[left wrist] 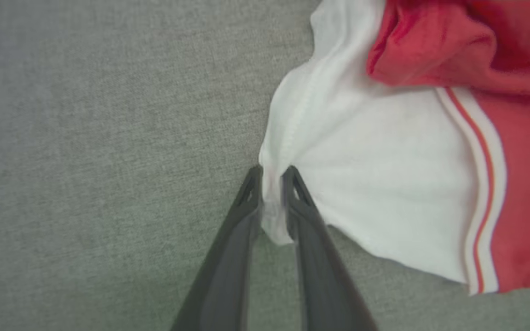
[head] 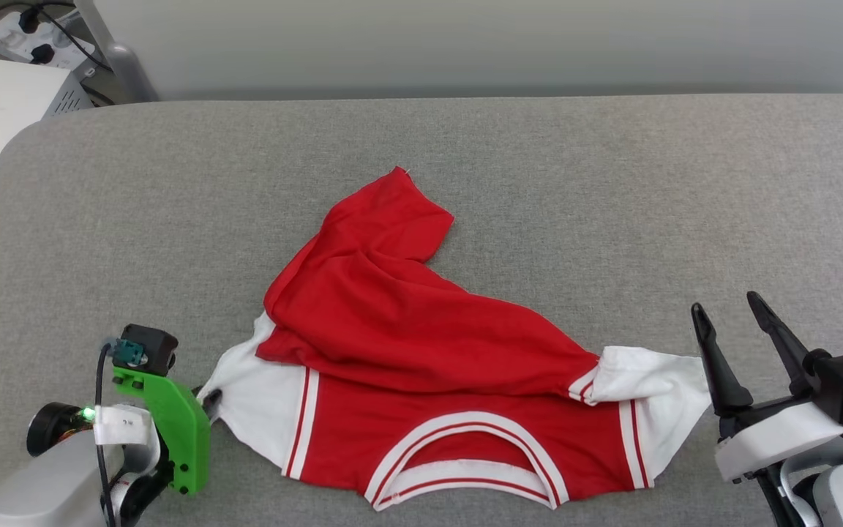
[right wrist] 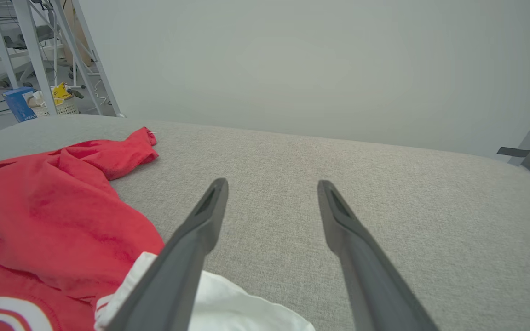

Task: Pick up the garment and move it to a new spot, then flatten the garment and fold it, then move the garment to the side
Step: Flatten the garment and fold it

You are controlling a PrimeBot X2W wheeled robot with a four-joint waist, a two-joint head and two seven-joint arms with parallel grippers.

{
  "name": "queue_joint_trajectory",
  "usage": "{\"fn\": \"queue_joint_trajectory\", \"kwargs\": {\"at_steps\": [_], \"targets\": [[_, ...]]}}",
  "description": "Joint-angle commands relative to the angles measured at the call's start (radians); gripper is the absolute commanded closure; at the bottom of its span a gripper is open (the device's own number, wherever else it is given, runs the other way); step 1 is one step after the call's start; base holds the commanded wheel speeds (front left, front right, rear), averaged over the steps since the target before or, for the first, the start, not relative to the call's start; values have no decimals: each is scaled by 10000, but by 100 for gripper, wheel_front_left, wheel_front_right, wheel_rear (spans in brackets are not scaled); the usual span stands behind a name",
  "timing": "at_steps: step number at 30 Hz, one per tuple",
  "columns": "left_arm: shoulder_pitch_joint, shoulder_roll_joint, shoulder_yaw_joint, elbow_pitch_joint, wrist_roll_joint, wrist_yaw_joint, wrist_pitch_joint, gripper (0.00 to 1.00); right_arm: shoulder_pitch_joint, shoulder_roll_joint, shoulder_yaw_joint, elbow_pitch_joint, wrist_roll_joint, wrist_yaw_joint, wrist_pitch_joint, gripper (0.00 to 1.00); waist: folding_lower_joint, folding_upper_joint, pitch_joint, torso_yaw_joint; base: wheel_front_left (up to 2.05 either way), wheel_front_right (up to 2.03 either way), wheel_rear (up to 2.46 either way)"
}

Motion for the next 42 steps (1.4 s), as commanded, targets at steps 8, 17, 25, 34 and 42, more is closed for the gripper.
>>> {"fn": "queue_joint_trajectory", "kwargs": {"at_steps": [8,17,25,34,42], "targets": [[429,-582,404,112,1017,1182,-2925,0,-826,-1325,-57,-577,247,-7,108,0,0,0,-477,397,0,0,0],[1397,-812,2506,-1864,2726,2935,-3531,0,-2098,-4315,1778,-2102,2186,-7,3052,0,0,0,-667,843,0,0,0],[3095,-1489,5207,-3621,5175,3374,-3535,0,-2770,-6408,3414,-2839,4767,-7,7390,0,0,0,-539,1027,0,0,0],[4036,-2705,6985,-4241,7021,2898,-3536,0,-2894,-6927,4701,-2882,5656,-7,10392,0,0,0,141,1313,0,0,0],[3862,-3708,7946,-4342,8060,2164,-3536,0,-3760,-6536,6166,-1901,5073,-7,10119,0,0,0,1108,1639,0,0,0]]}}
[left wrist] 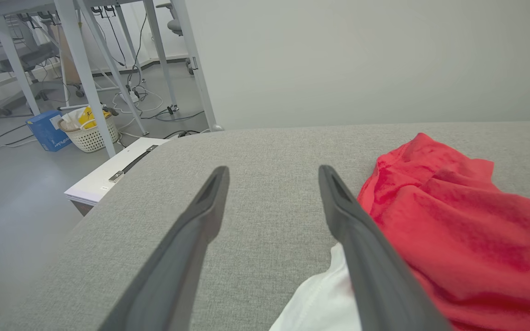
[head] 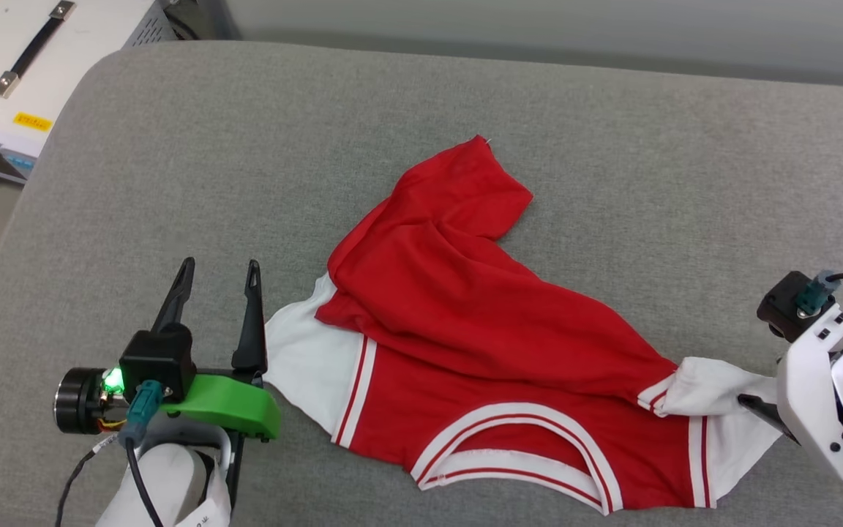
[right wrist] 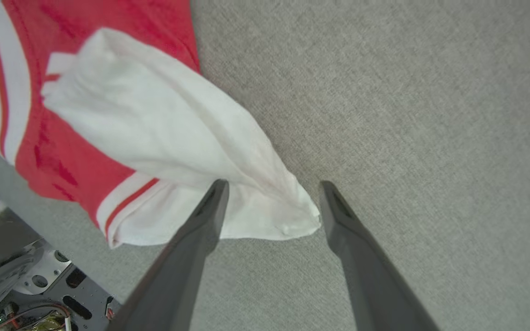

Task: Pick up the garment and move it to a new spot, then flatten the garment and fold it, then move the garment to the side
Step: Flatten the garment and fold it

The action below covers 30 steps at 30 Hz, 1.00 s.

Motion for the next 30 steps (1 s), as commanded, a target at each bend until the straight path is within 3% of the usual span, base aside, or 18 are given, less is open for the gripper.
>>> {"fn": "queue_joint_trajectory", "kwargs": {"at_steps": [1,10,11,12,19,30], "targets": [[-92,-196,138,9,184,-147,-58,0,-322,146,236,291,-79,-7,-165,0,0,-1,514,263,0,0,0],[-238,-1059,946,308,997,-929,-58,0,-1047,543,2195,1999,319,-7,-942,0,0,-1,845,430,0,0,0],[-208,-1107,1039,329,1059,-982,-58,0,-1143,569,2290,2045,362,-7,-1102,88,0,-1,829,396,0,0,0],[-170,-1165,1171,331,1140,-1029,-58,0,-1304,600,2373,2045,367,-7,-1405,100,0,-1,797,340,0,0,0],[56,-1463,1775,312,1594,-1370,-58,0,-2045,852,1453,2316,1545,-7,-2985,100,0,-1,494,-40,0,0,0],[257,-1886,2273,498,2078,-1856,-59,0,-1830,242,-303,4032,2900,-7,-3698,100,0,-1,305,-272,0,0,0]]}}
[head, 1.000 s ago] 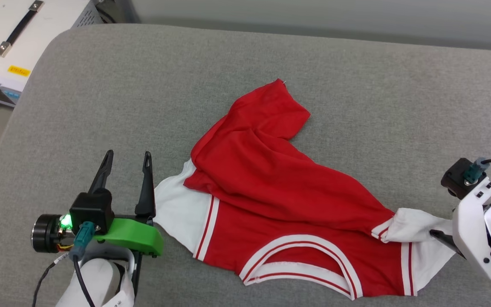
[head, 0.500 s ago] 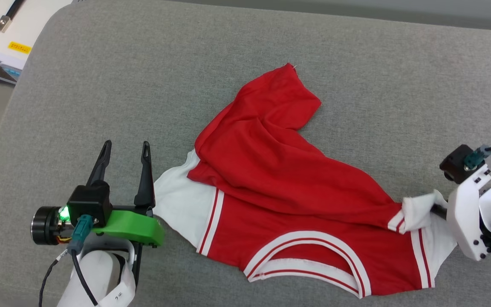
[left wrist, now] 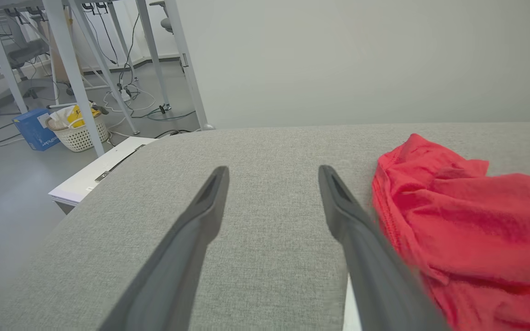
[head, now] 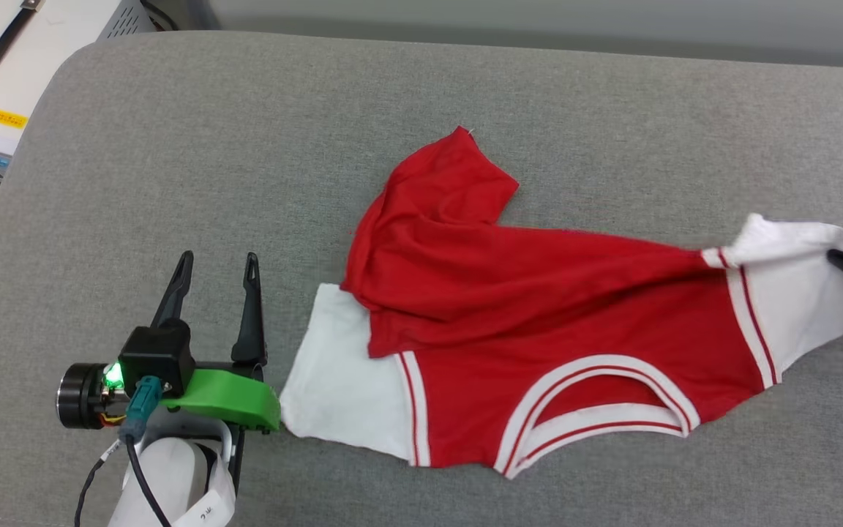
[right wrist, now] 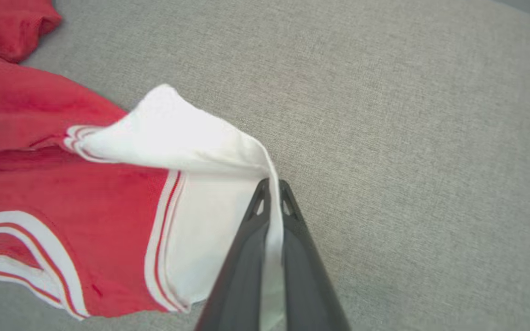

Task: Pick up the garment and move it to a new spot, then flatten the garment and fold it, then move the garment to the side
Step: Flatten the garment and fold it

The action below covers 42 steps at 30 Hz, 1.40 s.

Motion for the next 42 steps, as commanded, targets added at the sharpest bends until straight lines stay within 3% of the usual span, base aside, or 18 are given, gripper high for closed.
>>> {"fn": "queue_joint_trajectory", "kwargs": {"at_steps": [1,11,18,19,21,22,23,33,38,42], "targets": [[174,-116,80,42,111,-93,-59,0,242,-52,-208,431,214,-15,-100,100,0,-1,14,11,0,0,0],[183,-396,298,263,428,-425,-59,0,1090,-128,-1391,3652,867,-15,-385,100,0,-1,94,136,0,0,0],[169,-498,452,456,578,-588,-59,0,1314,332,-1544,4530,793,-15,-899,100,0,-1,6,35,0,0,0],[171,-504,463,502,605,-619,-59,0,1294,394,-1581,4520,737,-15,-1181,91,0,-1,-66,17,0,0,0],[185,-502,485,562,651,-679,-59,0,1277,446,-1621,4452,573,-15,-1769,35,0,-1,-229,-7,0,0,0],[199,-499,494,587,671,-702,-59,0,1284,444,-1622,4413,475,-15,-2032,35,0,-1,-318,-11,0,0,0],[221,-498,506,612,688,-732,-59,0,1304,413,-1609,4322,305,-15,-2419,0,0,-1,-423,-13,0,0,0],[728,-462,644,505,734,-944,-59,0,1946,412,-1886,3348,-1720,-15,-5972,0,0,-1,-1211,-191,0,0,0],[802,-307,464,194,659,-1330,-59,0,2375,916,-2972,2399,-2954,-15,-6539,0,0,-1,-1337,-294,0,0,0],[408,204,40,168,557,-1675,56,0,3178,1754,-4249,1056,-4180,-15,-6610,0,0,-1,-1382,-310,0,0,0]]}}
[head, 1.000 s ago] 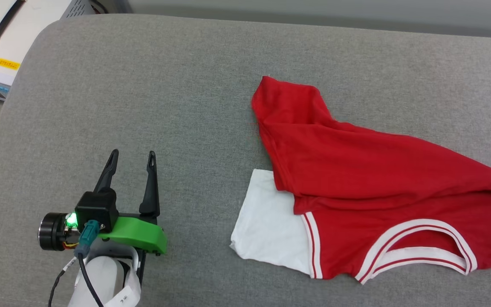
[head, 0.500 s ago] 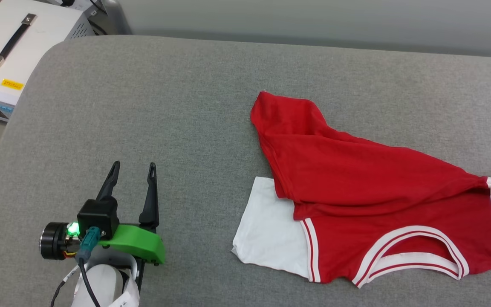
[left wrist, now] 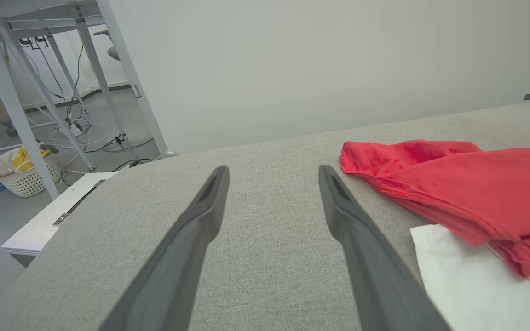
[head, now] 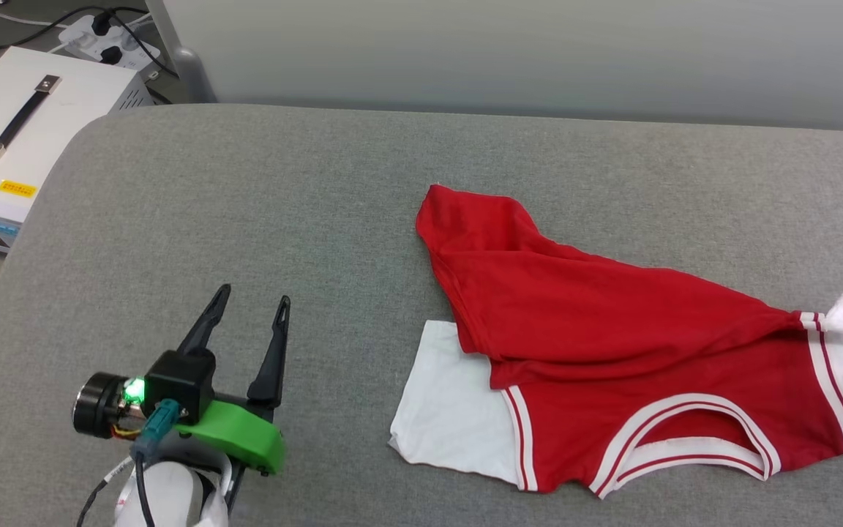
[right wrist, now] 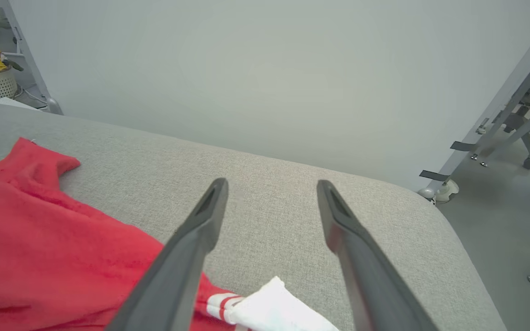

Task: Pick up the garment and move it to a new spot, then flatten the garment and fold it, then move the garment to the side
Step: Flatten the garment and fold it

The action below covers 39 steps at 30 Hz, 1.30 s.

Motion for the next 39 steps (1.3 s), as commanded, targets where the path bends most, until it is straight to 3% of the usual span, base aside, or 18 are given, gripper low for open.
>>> {"fn": "queue_joint_trajectory", "kwargs": {"at_steps": [1,5,10,14,19,24,30,34,39], "targets": [[-383,289,-169,-41,-102,-102,182,0,439,418,-367,-476,-426,-11,-82,0,0,0,1,-4,0,0,0],[-1289,1157,-1168,-200,-633,-209,1278,0,1534,1614,-1453,-2044,-1719,-11,-30,0,0,0,35,-49,0,0,0],[-2523,2687,-3454,-556,-2717,-218,3733,0,2469,2696,-2056,-3658,-2825,-11,762,0,0,0,147,-193,0,0,0],[-3521,3562,-5072,-831,-4592,-220,6022,0,2797,3133,-2206,-4294,-3158,-11,1193,0,0,0,253,-285,0,0,0],[-4722,4210,-6843,-1035,-6220,-221,8122,0,2822,3351,-2151,-4541,-3315,-11,1403,0,0,0,414,-455,0,0,0],[-5664,4447,-8646,-1208,-7198,-221,9110,0,2674,3427,-2037,-4539,-3315,-11,1415,0,0,0,575,-645,0,0,0],[-6501,4402,-10504,-1142,-7797,-221,9445,0,2471,3437,-1911,-4445,-3279,-11,1362,0,0,0,806,-830,0,0,0],[-6915,4223,-11298,-795,-7933,-222,9406,0,2275,3414,-1820,-4378,-3236,-11,1304,0,0,0,1016,-950,0,0,0],[-6963,4063,-11622,-321,-7641,-222,9551,0,1976,3425,-1666,-4263,-3178,-11,1196,0,0,0,1337,-1132,0,0,0]]}}
